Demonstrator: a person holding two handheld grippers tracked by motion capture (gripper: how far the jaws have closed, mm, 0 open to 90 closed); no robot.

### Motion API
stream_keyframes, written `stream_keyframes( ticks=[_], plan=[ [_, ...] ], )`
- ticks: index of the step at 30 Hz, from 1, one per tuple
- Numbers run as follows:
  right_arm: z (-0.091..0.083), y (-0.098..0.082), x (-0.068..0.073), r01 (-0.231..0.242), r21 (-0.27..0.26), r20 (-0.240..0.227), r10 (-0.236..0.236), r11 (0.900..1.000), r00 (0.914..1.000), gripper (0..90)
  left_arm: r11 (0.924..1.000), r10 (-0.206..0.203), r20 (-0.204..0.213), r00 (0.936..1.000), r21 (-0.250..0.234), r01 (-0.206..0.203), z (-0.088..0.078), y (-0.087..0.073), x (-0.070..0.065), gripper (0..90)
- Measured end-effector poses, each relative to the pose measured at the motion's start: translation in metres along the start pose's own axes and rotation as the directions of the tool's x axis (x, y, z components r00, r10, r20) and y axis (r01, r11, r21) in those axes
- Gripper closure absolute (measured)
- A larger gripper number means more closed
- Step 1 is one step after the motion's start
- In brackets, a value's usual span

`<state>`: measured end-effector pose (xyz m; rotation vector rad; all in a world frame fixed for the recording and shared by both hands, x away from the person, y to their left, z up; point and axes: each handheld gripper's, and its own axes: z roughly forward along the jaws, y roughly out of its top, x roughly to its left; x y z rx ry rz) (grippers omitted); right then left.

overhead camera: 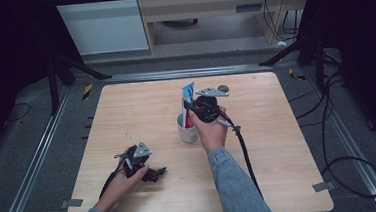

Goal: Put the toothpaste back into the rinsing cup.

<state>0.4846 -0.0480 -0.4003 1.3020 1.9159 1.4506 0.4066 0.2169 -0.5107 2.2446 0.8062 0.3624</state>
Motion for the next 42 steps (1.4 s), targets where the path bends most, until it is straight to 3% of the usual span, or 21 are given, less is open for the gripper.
stream_keyframes(
  ticks=[31,42],
  plan=[
    [0.006,-0.01,-0.002,-0.023,0.019,-0.007,0.024,1.0,0.9997,73.0,1.0,0.0,0.0,1.0,0.0,0.0,0.0,0.0,0.0,0.0],
    [0.007,-0.015,-0.006,-0.051,0.022,-0.015,0.051,0.998,0.9986,73.0,1.0,0.001,0.0,1.0,0.0,-0.001,0.0,0.0,0.0,0.0]
  ],
)
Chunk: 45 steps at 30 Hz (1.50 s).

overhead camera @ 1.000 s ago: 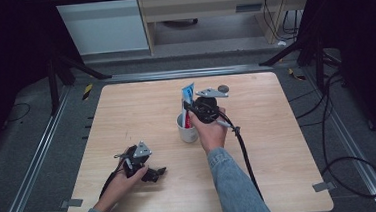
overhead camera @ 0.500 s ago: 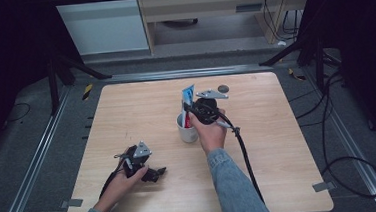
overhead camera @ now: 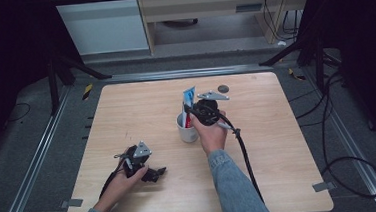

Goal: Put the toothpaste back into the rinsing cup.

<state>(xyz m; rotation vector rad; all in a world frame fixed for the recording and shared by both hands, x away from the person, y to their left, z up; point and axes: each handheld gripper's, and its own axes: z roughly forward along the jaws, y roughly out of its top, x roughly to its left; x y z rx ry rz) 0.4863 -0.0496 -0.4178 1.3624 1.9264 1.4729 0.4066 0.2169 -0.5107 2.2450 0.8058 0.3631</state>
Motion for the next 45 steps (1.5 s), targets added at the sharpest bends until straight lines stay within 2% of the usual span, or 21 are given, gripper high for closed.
stream_keyframes(
  ticks=[12,20,26,36,41,43,45],
  plan=[
    [0.001,-0.003,-0.002,-0.031,0.001,-0.014,0.031,1.0,0.9994,72.8,1.0,0.0,0.0,1.0,0.0,0.0,0.0,0.0,0.0,0.0],
    [0.0,-0.004,-0.009,-0.072,0.001,-0.027,0.072,0.997,0.997,71.8,1.0,0.0,0.0,1.0,0.0,0.0,0.0,0.0,0.0,0.0],
    [-0.001,-0.004,-0.013,-0.08,0.003,-0.033,0.08,0.997,0.9962,70.8,1.0,-0.001,0.0,1.0,0.0,0.001,0.0,0.0,0.0,0.0],
    [-0.004,-0.001,-0.014,-0.028,0.021,-0.013,0.028,0.999,0.9995,65.8,1.0,-0.001,0.0,1.0,0.0,0.001,0.0,0.0,0.0,0.0],
    [-0.006,0.001,-0.013,0.005,0.029,0.01,-0.005,1.0,0.9999,61.7,1.0,-0.001,0.0,1.0,0.0,0.001,0.0,0.0,0.0,0.0],
    [-0.008,0.002,-0.012,0.037,0.039,0.035,-0.039,0.999,0.9986,58.8,1.0,-0.001,0.0,1.0,0.0,0.001,0.0,0.0,0.0,0.0],
    [-0.01,0.002,-0.012,0.037,0.047,0.042,-0.039,0.998,0.9984,57.2,1.0,0.0,0.001,1.0,0.0,0.0,0.0,0.0,0.0,0.0]
  ],
)
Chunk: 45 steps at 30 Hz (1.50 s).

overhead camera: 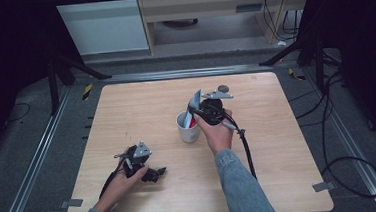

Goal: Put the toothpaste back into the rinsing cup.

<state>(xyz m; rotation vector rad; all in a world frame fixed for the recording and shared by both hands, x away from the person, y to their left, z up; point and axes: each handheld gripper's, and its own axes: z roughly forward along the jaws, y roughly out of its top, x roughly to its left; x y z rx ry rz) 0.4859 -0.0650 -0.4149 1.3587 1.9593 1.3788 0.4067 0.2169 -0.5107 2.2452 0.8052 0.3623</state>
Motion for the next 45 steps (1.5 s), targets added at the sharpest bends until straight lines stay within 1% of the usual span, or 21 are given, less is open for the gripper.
stream_keyframes(
  ticks=[4,8,9,11,12,17,18,19,22,23,28,29,32,33,35,36,37,40,42,43,45],
  plan=[
    [-0.004,0.002,-0.001,0.016,-0.003,0.009,-0.016,1.0,0.9998,55.7,1.0,0.0,0.0,1.0,0.001,0.0,0.0,0.0,0.0,0.0],
    [-0.008,0.005,0.001,0.052,0.008,0.026,-0.052,0.999,0.9983,51.3,1.0,0.0,0.001,1.0,0.0,0.0,0.0,0.0,0.0,0.0],
    [-0.008,0.005,0.001,0.052,0.008,0.026,-0.052,0.999,0.9983,51.3,1.0,0.0,0.001,1.0,0.0,0.0,0.0,0.0,0.0,0.0],
    [-0.012,0.008,0.002,0.085,0.016,0.044,-0.086,0.996,0.9953,47.5,1.0,0.001,0.002,1.0,0.0,-0.001,0.001,0.001,0.0,0.0],
    [-0.012,0.008,0.002,0.085,0.016,0.044,-0.086,0.996,0.9953,47.5,1.0,0.001,0.002,1.0,0.0,-0.001,0.001,0.001,0.0,0.0],
    [-0.016,0.011,0.004,0.125,0.052,0.078,-0.129,0.991,0.9887,38.5,1.0,0.002,0.003,1.0,0.0,-0.002,0.001,0.001,0.0,0.0],
    [-0.018,0.012,0.004,0.137,0.062,0.082,-0.141,0.989,0.9865,35.3,1.0,0.002,0.003,1.0,0.0,-0.002,0.001,0.001,0.0,0.0],
    [-0.018,0.012,0.004,0.137,0.062,0.082,-0.141,0.989,0.9865,35.3,1.0,0.002,0.003,1.0,0.0,-0.002,0.001,0.001,0.0,0.0],
    [-0.02,0.013,0.005,0.167,0.118,0.082,-0.177,0.979,0.9807,26.5,1.0,0.0,0.003,1.0,-0.001,0.0,0.001,0.001,0.0,0.0],
    [-0.02,0.013,0.005,0.167,0.118,0.082,-0.177,0.979,0.9807,26.5,1.0,0.0,0.003,1.0,-0.002,0.0,0.001,0.001,0.0,0.0],
    [-0.023,0.012,0.007,0.206,0.194,0.097,-0.228,0.959,0.9688,17.4,1.0,-0.002,0.002,1.0,-0.003,0.002,0.001,0.001,0.0,0.0],
    [-0.023,0.012,0.007,0.205,0.201,0.101,-0.229,0.958,0.9683,16.4,1.0,-0.002,0.003,1.0,-0.003,0.002,0.001,0.001,0.0,0.0],
    [-0.026,0.012,0.006,0.216,0.209,0.101,-0.241,0.954,0.9652,14.0,1.0,-0.002,0.002,1.0,-0.003,0.002,0.001,0.001,0.0,0.0],
    [-0.028,0.012,0.005,0.233,0.216,0.106,-0.26,0.948,0.9599,11.7,1.0,-0.002,0.003,1.0,-0.003,0.002,0.001,0.001,0.0,0.0],
    [-0.029,0.012,0.004,0.237,0.222,0.109,-0.266,0.946,0.9579,11.0,1.0,-0.001,0.003,1.0,-0.003,0.001,0.001,0.001,0.0,0.0],
    [-0.03,0.012,0.004,0.247,0.225,0.111,-0.277,0.942,0.9543,10.4,1.0,-0.001,0.003,1.0,-0.003,0.001,0.001,0.001,0.0,0.0],
    [-0.033,0.011,0.002,0.263,0.228,0.121,-0.295,0.938,0.9478,9.8,1.0,-0.001,0.003,1.0,-0.002,0.001,0.001,0.001,0.0,0.0],
    [-0.039,0.012,-0.001,0.27,0.225,0.126,-0.302,0.936,0.9448,9.3,1.0,0.0,0.003,1.0,-0.003,0.0,0.002,0.002,0.0,0.0],
    [-0.041,0.012,-0.002,0.27,0.221,0.123,-0.302,0.937,0.9454,9.0,1.0,0.0,0.003,1.0,-0.003,0.0,0.002,0.002,0.0,0.0],
    [-0.045,0.014,-0.005,0.274,0.219,0.126,-0.306,0.936,0.9436,8.9,1.0,-0.001,0.003,1.0,-0.003,0.001,0.002,0.002,0.0,0.0],
    [-0.047,0.014,-0.006,0.279,0.219,0.126,-0.31,0.935,0.9422,8.9,1.0,0.0,0.003,1.0,-0.003,0.0,0.003,0.002,0.0,0.0]
  ],
)
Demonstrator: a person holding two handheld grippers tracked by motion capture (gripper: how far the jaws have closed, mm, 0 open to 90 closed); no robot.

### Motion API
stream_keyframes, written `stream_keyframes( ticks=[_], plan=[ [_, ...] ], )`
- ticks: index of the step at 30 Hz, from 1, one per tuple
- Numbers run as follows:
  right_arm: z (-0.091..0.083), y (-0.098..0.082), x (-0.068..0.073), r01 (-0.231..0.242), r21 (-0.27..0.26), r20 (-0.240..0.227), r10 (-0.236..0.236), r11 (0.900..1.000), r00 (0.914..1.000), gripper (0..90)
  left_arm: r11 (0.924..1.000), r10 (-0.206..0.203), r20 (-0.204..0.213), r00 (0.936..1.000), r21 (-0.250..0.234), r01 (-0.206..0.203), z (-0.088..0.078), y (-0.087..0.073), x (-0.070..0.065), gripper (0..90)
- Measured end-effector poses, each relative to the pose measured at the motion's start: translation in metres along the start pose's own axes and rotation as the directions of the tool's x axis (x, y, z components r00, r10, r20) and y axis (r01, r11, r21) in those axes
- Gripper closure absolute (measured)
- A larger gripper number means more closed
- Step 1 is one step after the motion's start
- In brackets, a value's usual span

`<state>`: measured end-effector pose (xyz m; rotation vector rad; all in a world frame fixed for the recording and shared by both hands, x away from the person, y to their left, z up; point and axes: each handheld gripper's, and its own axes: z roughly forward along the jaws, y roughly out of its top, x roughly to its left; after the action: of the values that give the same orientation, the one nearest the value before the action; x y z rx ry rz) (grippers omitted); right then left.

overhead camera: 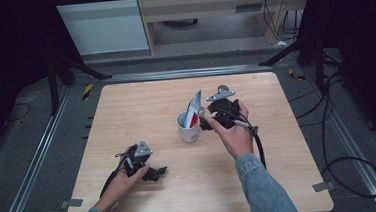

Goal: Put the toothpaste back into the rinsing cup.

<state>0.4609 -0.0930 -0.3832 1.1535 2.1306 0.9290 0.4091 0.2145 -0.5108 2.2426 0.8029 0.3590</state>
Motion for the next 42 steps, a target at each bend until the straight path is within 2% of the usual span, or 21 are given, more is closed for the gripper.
stream_keyframes(
  ticks=[5,9,16,25,26,31,34,42],
  plan=[
    [-0.008,-0.004,-0.011,0.006,0.021,0.022,-0.007,1.0,0.9997,11.9,1.0,0.002,0.0,1.0,0.002,-0.002,0.0,0.0,0.0,0.0],
    [-0.012,-0.008,-0.013,0.024,0.024,0.003,-0.024,0.999,0.9997,11.8,1.0,0.003,0.0,1.0,0.003,-0.003,0.0,0.0,0.0,0.0],
    [-0.017,-0.021,-0.021,0.043,0.039,0.004,-0.044,0.998,0.999,11.6,1.0,0.003,0.0,1.0,0.003,-0.003,0.0,0.0,0.0,0.0],
    [-0.025,-0.05,-0.033,0.004,0.027,0.024,-0.005,1.0,0.9997,14.1,1.0,0.004,0.0,1.0,0.003,-0.004,0.0,0.0,0.0,0.0],
    [-0.025,-0.059,-0.036,-0.009,0.034,0.03,0.008,0.999,0.9995,14.2,1.0,0.004,0.0,1.0,0.003,-0.004,0.0,0.0,0.0,0.0],
    [-0.024,-0.074,-0.042,-0.035,0.046,0.036,0.034,0.998,0.9988,14.6,1.0,0.004,0.0,1.0,0.003,-0.004,0.0,0.0,0.0,0.0],
    [-0.024,-0.089,-0.048,-0.067,0.055,0.043,0.065,0.996,0.997,15.1,1.0,0.004,0.0,1.0,0.003,-0.004,0.0,0.0,0.0,0.0],
    [-0.018,-0.117,-0.057,-0.088,0.096,0.053,0.084,0.991,0.9951,15.5,1.0,0.003,0.0,1.0,0.003,-0.003,0.0,0.0,0.0,0.0]
  ],
)
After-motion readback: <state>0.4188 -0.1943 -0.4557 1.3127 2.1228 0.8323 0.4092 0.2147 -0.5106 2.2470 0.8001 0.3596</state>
